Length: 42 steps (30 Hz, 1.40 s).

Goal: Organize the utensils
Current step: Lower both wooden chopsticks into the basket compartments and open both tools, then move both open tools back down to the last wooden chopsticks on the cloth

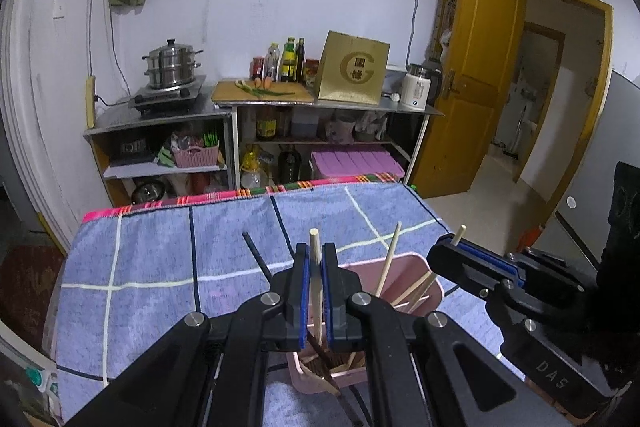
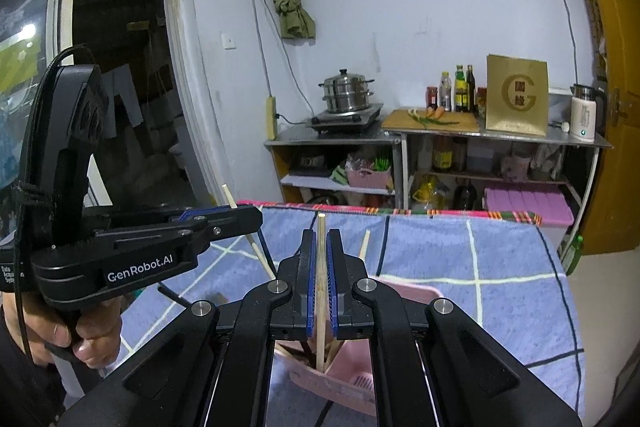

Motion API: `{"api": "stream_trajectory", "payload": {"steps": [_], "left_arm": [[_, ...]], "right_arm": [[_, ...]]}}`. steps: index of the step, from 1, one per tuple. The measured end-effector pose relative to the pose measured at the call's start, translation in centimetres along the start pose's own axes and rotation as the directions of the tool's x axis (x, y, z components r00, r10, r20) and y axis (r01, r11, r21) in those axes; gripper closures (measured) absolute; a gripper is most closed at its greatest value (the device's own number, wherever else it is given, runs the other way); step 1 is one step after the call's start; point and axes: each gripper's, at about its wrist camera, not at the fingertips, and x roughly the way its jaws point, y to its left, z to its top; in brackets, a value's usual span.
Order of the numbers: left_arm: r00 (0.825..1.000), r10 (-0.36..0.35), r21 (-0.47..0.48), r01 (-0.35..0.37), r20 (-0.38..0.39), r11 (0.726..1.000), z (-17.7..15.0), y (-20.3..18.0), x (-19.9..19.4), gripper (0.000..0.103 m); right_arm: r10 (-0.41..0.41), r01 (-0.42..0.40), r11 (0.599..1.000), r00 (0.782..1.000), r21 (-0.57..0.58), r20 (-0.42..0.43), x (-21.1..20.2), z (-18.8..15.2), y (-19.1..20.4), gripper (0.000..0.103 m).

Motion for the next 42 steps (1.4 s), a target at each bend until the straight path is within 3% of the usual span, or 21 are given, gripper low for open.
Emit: {"api": "stream_trajectory", "payload": {"steps": [12, 15, 19, 27, 34, 42], "left_arm": [[1.000, 0.005, 0.009, -0.004, -0.026, 1.000, -1.0, -0.1, 0.4, 0.096], [1.000, -0.004, 0.008, 0.004, -0.017, 1.000, -1.2, -0.2, -0.2, 0.089], [1.000, -0.010, 0.020, 0.010, 0.007, 1.000, -1.1, -0.6, -1.5, 0.083], [0.998, -0.003, 0.027, 0.001, 0.055, 1.000, -2.2, -0.9, -5.1, 0.082], [0.993, 0.017, 0.026, -0.020, 0.113, 0.999, -5.1, -1.6, -10.1, 0.082], [0.991, 0.029, 0.002, -0.029, 0.133, 1.000, -10.6, -2.3, -13.9, 0.081]], "right_arm": [[0.000, 0.001, 1.000, 0.998, 0.006, -0.061, 0.7, -1.5, -0.1, 0.098], [-0.001, 0.001, 1.000, 0.998, 0.000, -0.070, 0.4, -1.5, 0.0, 0.098], [-0.004, 0.003, 1.000, 0.998, -0.010, -0.058, -0.3, -1.3, 0.2, 0.092], [-0.013, 0.013, 1.000, 1.000, -0.001, -0.018, -3.7, -1.7, 0.1, 0.091], [-0.015, 0.015, 1.000, 1.000, 0.010, 0.012, -7.4, -3.0, 0.2, 0.090], [-0.023, 0.023, 1.000, 0.999, 0.002, 0.030, -11.3, -5.8, 1.2, 0.084]]}}
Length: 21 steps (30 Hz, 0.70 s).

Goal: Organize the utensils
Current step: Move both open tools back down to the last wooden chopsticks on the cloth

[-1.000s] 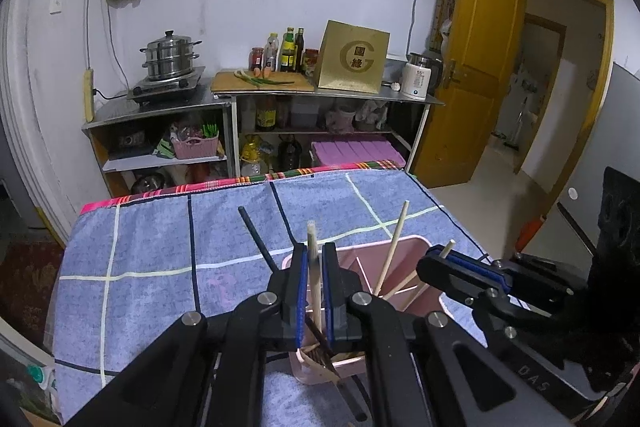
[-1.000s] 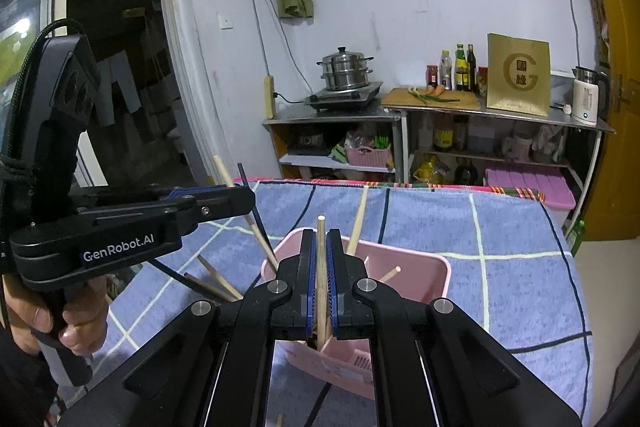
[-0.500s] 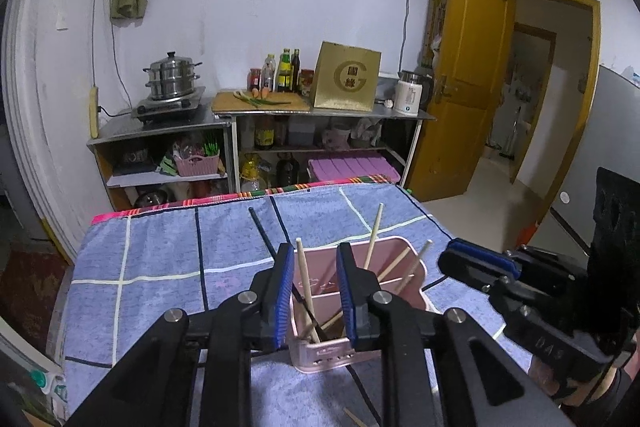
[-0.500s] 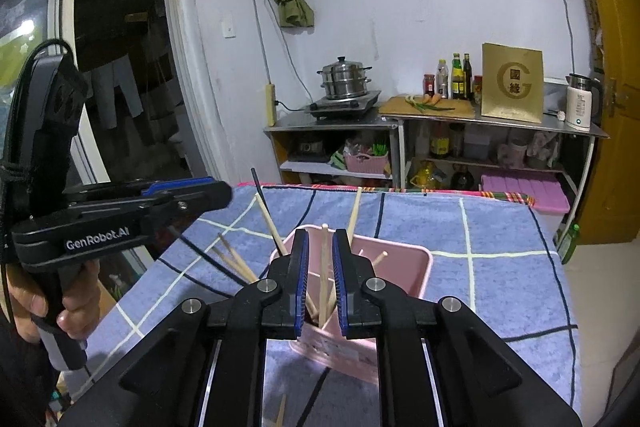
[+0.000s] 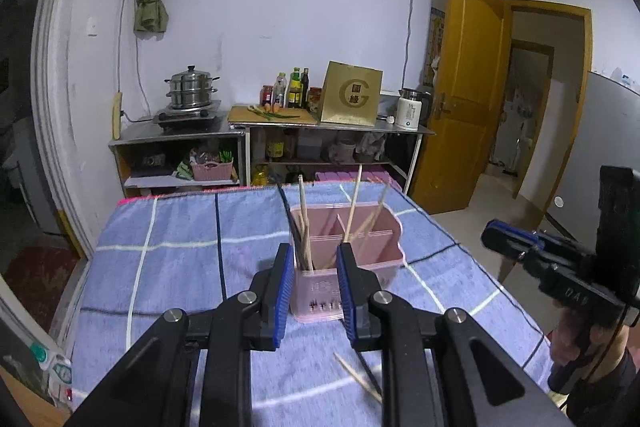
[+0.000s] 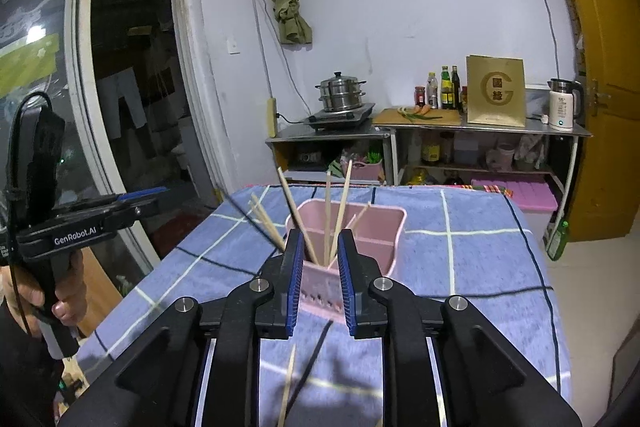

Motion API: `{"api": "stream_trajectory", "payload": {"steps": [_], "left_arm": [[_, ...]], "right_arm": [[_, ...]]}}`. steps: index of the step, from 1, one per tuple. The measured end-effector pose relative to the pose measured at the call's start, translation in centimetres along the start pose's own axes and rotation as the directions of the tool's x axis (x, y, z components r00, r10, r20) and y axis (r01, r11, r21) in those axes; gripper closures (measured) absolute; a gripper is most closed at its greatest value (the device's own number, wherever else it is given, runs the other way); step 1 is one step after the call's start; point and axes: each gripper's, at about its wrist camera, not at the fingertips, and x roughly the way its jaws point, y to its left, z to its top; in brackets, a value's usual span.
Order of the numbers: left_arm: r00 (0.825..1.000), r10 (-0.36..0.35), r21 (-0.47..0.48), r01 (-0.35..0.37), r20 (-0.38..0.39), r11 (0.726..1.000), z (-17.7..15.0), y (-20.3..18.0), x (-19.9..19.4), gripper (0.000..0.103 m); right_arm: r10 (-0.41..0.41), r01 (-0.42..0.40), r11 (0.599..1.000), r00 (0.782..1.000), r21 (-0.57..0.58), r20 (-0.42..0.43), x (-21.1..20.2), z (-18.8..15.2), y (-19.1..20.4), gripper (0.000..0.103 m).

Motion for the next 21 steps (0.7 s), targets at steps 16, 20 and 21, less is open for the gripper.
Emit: {"api": "stream_trajectory", "payload": {"steps": [16, 20, 21], "left_arm": [[0.996, -0.037, -0.032, 0.034, -0.082, 0.999, -8.9, -2.5, -0.9, 0.081], [0.994, -0.043, -0.038, 0.039, -0.104, 0.998, -9.8, -2.9, -0.2, 0.081], [0.993, -0.045, -0.041, 0.041, -0.110, 0.998, -9.9, -2.9, 0.0, 0.081]], "right_arm": [[-0.034, 0.037, 0.998, 0.998, 0.049, -0.059, -3.1, -6.8, -1.2, 0.080], [-0.044, 0.049, 0.997, 0.996, 0.067, -0.071, -3.2, -7.9, -1.7, 0.080], [-0.047, 0.052, 0.996, 0.996, 0.070, -0.076, -3.1, -8.0, -1.9, 0.080]]}}
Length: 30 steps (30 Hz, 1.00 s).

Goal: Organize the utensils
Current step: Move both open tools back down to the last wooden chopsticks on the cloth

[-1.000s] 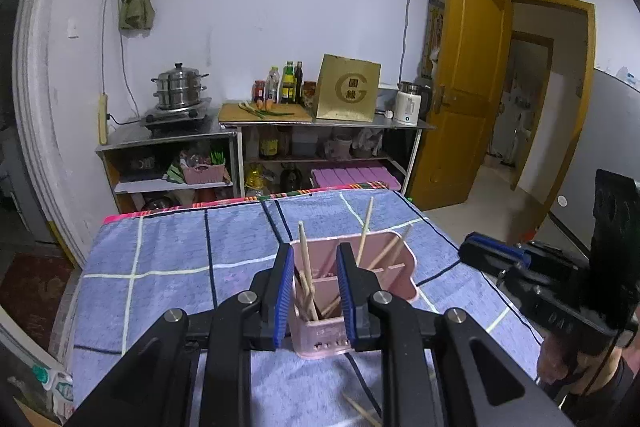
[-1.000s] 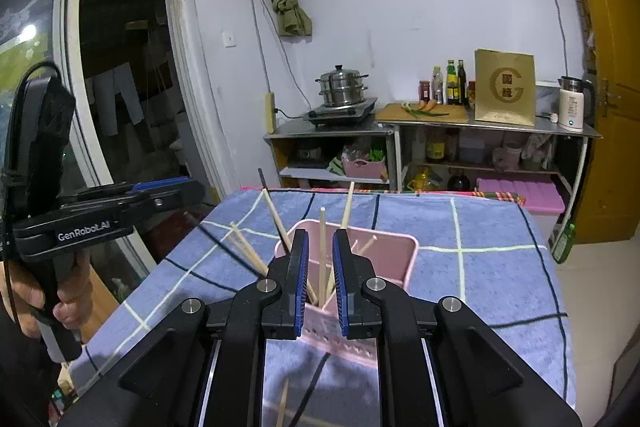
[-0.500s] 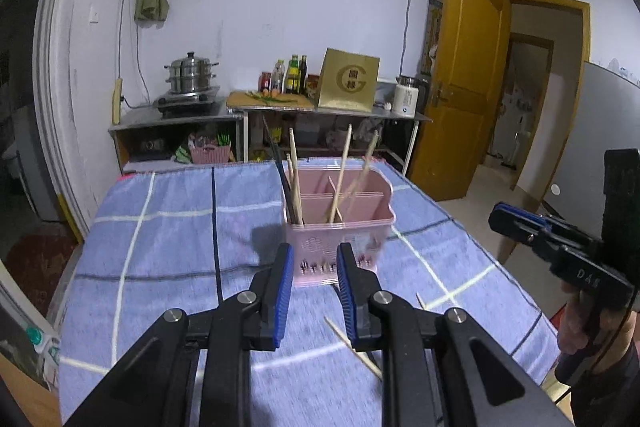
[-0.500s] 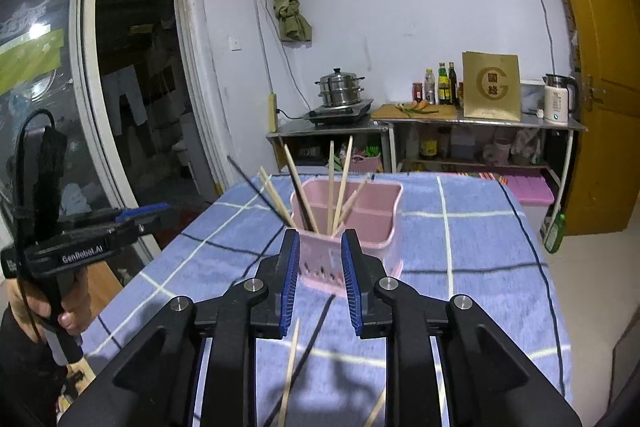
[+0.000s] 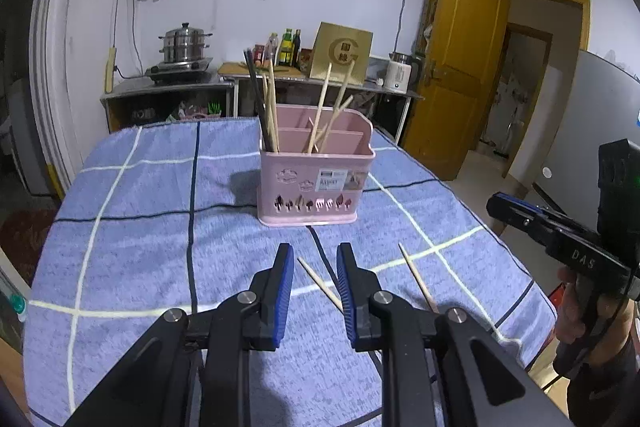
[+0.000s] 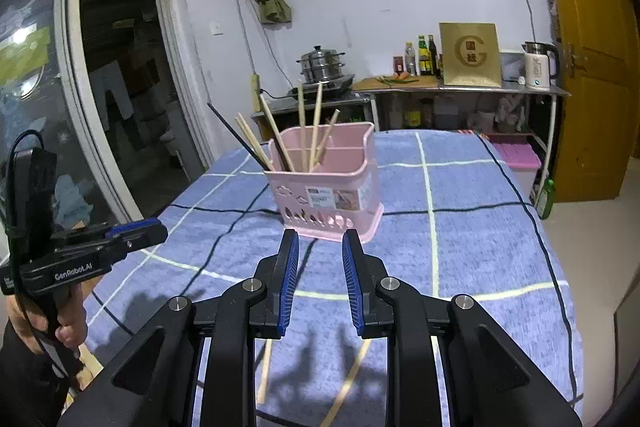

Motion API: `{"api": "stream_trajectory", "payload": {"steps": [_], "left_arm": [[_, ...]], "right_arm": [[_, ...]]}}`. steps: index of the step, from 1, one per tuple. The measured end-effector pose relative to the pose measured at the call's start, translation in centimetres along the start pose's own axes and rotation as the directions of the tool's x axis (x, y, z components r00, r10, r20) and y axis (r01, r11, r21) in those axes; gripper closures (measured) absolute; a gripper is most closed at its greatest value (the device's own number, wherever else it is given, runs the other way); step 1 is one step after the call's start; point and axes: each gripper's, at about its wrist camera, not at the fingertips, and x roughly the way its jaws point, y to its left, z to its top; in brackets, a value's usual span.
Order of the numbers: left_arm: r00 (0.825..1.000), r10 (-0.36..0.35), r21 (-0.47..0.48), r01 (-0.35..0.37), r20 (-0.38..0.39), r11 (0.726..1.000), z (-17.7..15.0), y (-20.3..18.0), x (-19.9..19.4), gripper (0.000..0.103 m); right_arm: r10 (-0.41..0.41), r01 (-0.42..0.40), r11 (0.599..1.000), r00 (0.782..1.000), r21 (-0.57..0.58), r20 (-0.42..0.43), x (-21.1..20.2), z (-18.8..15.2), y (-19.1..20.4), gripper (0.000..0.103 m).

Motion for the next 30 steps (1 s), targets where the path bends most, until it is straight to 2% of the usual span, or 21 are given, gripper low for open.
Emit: {"api": "stream_trajectory", "payload": {"steps": [11, 22, 30], "left_arm": [[0.992, 0.008, -0.034, -0.013, -0.130, 0.999, -1.4, 0.2, 5.7, 0.081], [0.951, 0.017, -0.089, -0.046, -0.308, 0.995, -1.8, 1.2, 13.4, 0.081], [0.934, 0.033, -0.090, -0.069, -0.356, 0.993, -1.9, 1.0, 16.7, 0.081]], "right_arm": [[-0.063, 0.064, 0.998, 0.993, 0.008, -0.099, 3.2, -1.9, -1.7, 0.080], [-0.111, 0.121, 0.992, 0.957, 0.022, -0.269, 8.4, -3.7, -3.9, 0.080], [-0.133, 0.144, 0.989, 0.931, 0.009, -0.340, 10.9, -4.1, -4.3, 0.080]]}}
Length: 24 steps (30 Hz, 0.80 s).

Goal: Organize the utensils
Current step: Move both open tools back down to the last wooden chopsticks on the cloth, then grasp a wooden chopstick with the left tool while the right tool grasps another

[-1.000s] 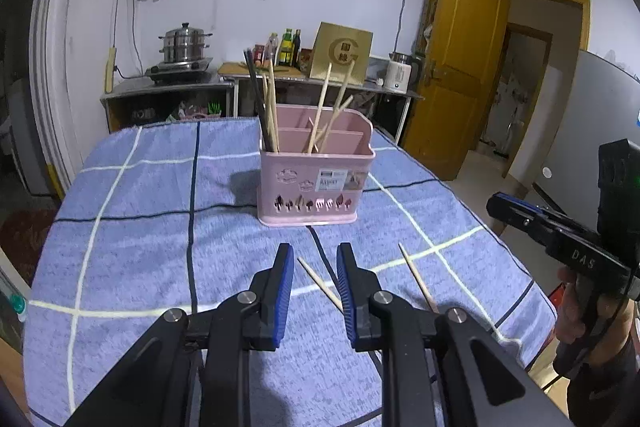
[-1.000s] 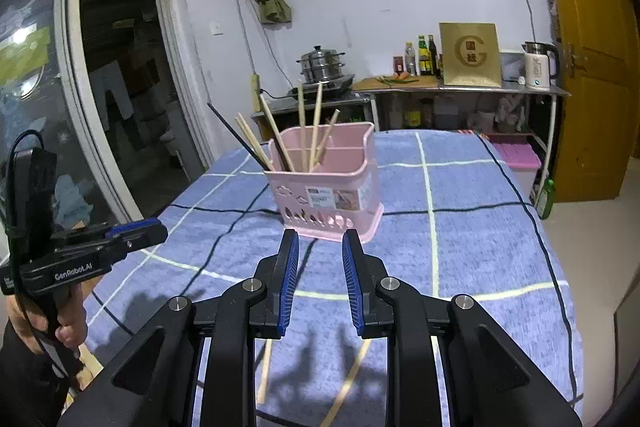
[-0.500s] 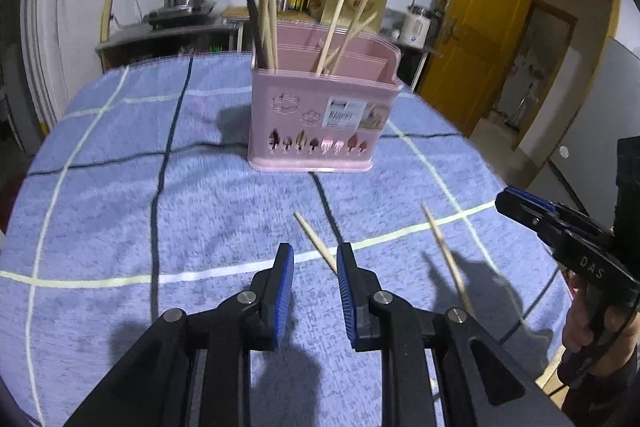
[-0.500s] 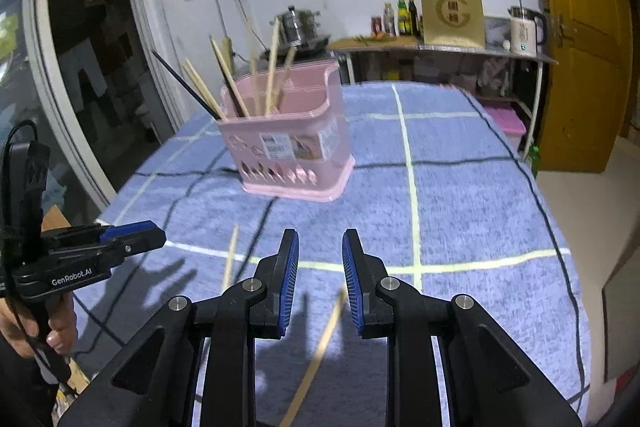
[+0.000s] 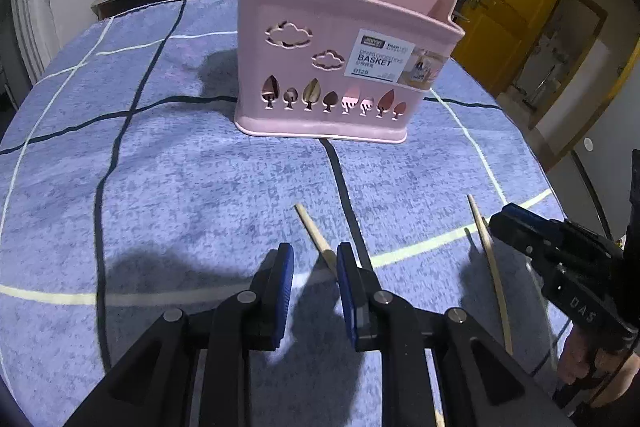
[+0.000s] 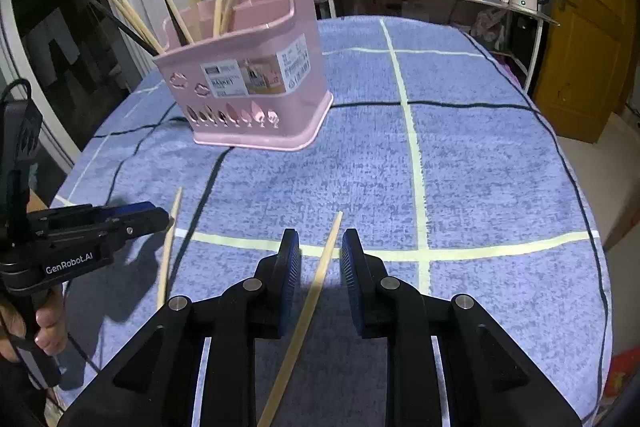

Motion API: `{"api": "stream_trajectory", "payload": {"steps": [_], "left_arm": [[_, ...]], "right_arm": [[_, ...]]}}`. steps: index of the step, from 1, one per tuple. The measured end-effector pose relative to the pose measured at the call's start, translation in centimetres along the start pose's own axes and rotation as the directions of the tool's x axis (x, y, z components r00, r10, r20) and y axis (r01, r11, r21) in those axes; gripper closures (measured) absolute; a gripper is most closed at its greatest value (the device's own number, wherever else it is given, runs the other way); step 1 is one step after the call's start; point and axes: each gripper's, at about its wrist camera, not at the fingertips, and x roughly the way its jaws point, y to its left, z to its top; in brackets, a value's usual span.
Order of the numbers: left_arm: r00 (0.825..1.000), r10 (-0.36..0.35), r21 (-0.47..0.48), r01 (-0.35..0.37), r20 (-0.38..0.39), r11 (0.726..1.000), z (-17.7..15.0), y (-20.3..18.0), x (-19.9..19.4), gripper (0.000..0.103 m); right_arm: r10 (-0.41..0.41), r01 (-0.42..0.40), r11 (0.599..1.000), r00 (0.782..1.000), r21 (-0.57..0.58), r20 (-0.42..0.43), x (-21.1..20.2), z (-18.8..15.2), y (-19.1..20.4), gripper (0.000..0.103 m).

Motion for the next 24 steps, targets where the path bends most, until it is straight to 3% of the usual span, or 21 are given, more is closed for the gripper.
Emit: {"api": "stream_trajectory", "payload": {"steps": [8, 24], "left_arm": [[0.999, 0.024, 0.060, -0.026, 0.024, 0.998, 0.4, -1.3, 0.9, 0.081], [0.999, 0.002, 0.188, -0.009, 0.036, 0.982, 1.3, -3.2, 2.1, 0.086]], "right_arm": [[-0.009, 0.009, 1.000, 0.999, -0.010, -0.038, 1.4, -0.2, -0.1, 0.080], [-0.013, 0.012, 1.000, 0.999, -0.027, -0.039, 2.0, 0.3, 0.0, 0.082]]}}
